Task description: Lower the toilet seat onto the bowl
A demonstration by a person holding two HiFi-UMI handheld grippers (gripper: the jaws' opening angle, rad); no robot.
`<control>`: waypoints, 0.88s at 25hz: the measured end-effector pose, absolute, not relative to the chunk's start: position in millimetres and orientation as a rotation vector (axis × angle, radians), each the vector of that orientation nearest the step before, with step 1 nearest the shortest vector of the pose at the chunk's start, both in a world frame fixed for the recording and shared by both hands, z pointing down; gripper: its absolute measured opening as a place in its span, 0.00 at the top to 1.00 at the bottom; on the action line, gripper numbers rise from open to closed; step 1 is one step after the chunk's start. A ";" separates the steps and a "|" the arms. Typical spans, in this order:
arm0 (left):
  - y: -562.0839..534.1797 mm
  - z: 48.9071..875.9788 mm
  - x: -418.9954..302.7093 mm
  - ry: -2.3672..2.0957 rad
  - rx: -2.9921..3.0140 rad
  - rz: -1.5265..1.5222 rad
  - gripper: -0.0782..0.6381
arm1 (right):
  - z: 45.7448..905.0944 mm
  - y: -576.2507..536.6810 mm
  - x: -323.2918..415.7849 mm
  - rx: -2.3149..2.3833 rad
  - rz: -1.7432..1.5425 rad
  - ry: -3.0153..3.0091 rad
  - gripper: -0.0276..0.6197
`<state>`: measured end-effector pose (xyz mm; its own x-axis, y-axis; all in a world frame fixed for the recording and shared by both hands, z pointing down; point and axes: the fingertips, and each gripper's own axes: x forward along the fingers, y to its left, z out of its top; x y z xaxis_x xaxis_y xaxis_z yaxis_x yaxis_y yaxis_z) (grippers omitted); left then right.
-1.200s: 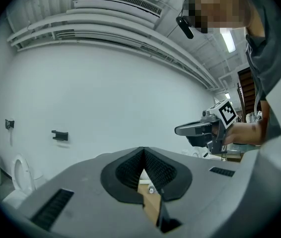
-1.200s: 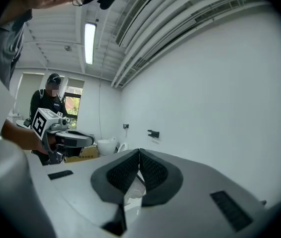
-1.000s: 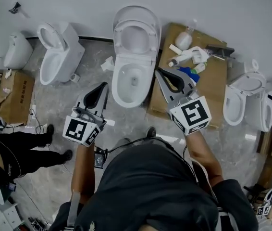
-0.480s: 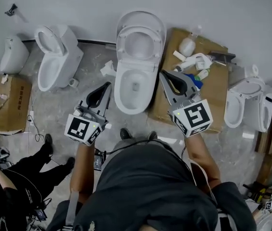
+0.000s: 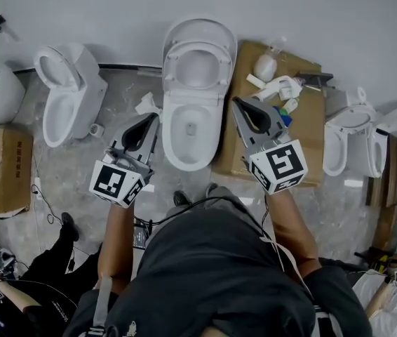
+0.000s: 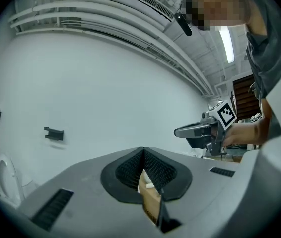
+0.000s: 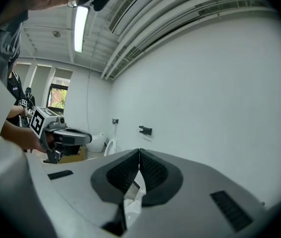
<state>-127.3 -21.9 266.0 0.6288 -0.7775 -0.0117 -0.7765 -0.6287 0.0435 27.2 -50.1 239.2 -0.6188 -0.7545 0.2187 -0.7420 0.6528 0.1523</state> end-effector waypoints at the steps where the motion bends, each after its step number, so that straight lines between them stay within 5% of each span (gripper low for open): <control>1: -25.9 266.8 -127.0 -1.334 2.804 -0.048 0.89 | 239.4 -53.9 26.6 1.207 -0.070 -2.607 0.95; 22: -118.2 284.8 -82.8 -1.467 2.688 0.082 0.89 | 277.3 -166.0 55.0 1.046 0.029 -2.713 0.95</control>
